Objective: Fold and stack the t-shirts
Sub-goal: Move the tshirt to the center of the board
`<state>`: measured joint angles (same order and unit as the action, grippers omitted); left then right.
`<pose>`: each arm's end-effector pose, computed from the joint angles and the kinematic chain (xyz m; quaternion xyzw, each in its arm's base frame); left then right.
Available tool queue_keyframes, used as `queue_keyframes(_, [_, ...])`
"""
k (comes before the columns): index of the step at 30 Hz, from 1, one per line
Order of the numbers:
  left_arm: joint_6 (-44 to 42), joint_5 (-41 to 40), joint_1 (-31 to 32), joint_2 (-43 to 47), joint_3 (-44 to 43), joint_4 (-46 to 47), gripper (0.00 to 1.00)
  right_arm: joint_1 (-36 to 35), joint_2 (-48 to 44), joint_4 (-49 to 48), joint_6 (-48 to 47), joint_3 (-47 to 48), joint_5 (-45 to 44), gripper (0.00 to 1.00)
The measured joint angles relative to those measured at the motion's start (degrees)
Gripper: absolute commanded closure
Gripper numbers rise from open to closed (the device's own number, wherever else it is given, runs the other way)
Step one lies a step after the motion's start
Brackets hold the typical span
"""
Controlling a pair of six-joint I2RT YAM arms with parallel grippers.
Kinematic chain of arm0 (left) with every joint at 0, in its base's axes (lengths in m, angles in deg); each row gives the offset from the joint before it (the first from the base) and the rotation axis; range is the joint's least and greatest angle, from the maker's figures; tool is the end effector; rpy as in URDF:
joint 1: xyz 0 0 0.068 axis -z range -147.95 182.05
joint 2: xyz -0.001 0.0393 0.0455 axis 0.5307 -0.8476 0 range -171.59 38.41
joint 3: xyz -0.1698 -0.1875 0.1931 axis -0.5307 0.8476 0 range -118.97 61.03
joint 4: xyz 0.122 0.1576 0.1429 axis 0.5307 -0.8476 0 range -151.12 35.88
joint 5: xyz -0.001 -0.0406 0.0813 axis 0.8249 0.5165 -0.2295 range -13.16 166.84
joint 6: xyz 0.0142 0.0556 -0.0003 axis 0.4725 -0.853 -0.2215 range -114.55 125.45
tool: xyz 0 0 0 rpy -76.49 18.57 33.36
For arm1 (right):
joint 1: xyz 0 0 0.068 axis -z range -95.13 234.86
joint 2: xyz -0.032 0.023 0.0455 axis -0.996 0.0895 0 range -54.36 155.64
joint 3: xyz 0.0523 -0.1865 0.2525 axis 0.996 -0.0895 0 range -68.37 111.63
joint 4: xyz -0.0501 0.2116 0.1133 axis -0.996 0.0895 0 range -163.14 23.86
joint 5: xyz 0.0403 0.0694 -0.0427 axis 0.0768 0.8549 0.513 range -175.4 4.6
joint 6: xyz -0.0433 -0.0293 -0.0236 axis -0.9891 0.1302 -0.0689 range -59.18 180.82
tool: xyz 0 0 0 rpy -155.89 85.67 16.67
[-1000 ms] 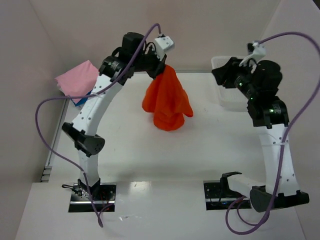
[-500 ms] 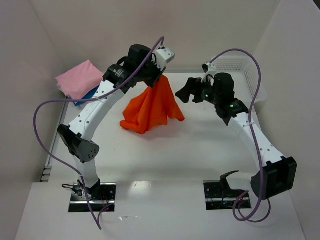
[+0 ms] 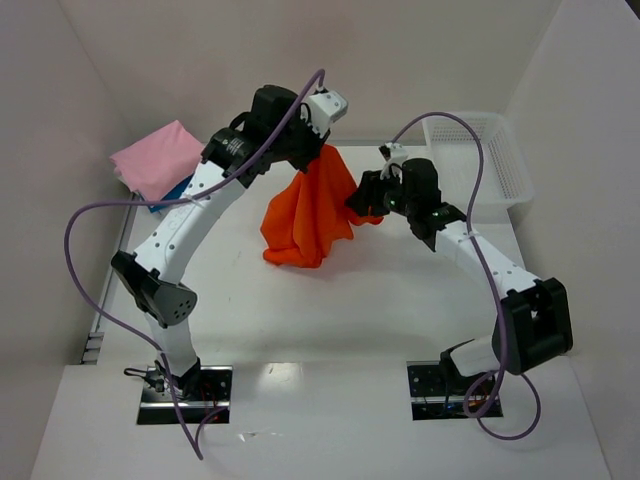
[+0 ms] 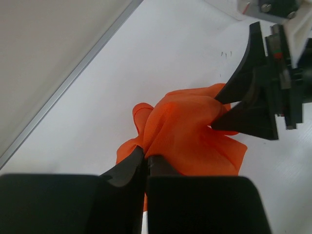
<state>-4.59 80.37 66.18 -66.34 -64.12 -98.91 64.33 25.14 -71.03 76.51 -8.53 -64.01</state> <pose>0.3263 -0.2242 0.5021 0.3313 0.7723 -0.1382 0.5242 0.2773 0.1197 0.3575 -0.1384 0.8084 0.3173 0.4760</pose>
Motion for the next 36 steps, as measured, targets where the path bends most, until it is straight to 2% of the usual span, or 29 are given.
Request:
queue_keyframes(1, [0.0,0.5,-0.2,0.3,0.0,0.0,1.0,-0.1,1.2,0.0,-0.8,0.0,-1.7,0.74])
queue_keyframes(2, [0.0,1.3,-0.6,0.8,0.0,0.0,1.0,-0.1,1.9,-0.1,-0.9,0.0,-2.7,0.88])
queue_keyframes(5, [0.4,2.7,-1.6,2.7,0.0,0.0,1.0,-0.1,2.6,-0.4,-1.4,0.3,-5.6,1.0])
queue_keyframes(10, [1.4,2.4,-2.2,8.2,2.2,1.9,1.0,-0.1,3.2,0.8,-3.1,6.1,-9.8,1.0])
queue_keyframes(12, [1.9,0.6,-2.3,10.8,5.1,4.1,0.94,-0.1,3.7,2.3,-4.8,12.8,-13.5,1.0])
queue_keyframes(14, [3.7,-3.2,-3.0,15.7,12.7,8.7,0.94,-0.1,3.8,3.8,-6.5,20.0,-17.1,1.0])
queue_keyframes(15, [5.2,-5.6,-3.7,18.4,16.8,10.7,0.97,0.0,3.8,5.3,-7.0,22.9,-18.3,1.0])
queue_keyframes(18, [8.6,-9.4,-5.3,21.4,21.8,12.9,1.0,0.7,3.8,8.2,-8.7,34.2,-22.0,1.0])
queue_keyframes(23, [15.7,-13.3,-7.0,26.2,29.2,17.2,1.0,1.0,-0.2,10.8,-9.9,41.6,-24.9,1.0])
queue_keyframes(24, [16.9,-13.3,-6.8,26.7,29.8,17.9,0.93,0.9,-2.0,12.4,-10.1,41.6,-25.5,1.0])
queue_keyframes(27, [19.5,-11.5,-6.9,28.2,31.5,20.0,0.87,0.9,-4.5,13.7,-10.0,39.3,-26.9,1.0])
queue_keyframes(29, [19.4,-9.2,-7.1,28.9,33.4,20.4,0.74,1.4,-7.4,15.0,-9.4,33.6,-29.1,1.0])
queue_keyframes(31, [18.7,-1.0,-8.1,28.5,37.3,18.7,0.74,2.3,-8.4,15.8,-8.8,30.6,-31.1,1.0])
queue_keyframes(33, [17.9,3.5,-8.7,27.6,39.1,18.0,0.76,2.8,-8.9,16.3,-8.2,28.6,-32.1,1.0])
queue_keyframes(34, [17.6,8.4,-8.6,26.4,41.2,18.0,0.73,3.0,-9.4,16.5,-7.7,27.1,-32.4,1.0])
queue_keyframes(36, [16.9,13.4,-7.6,24.0,43.6,17.3,0.43,3.0,-10.3,16.9,-6.7,24.4,-32.6,1.0])
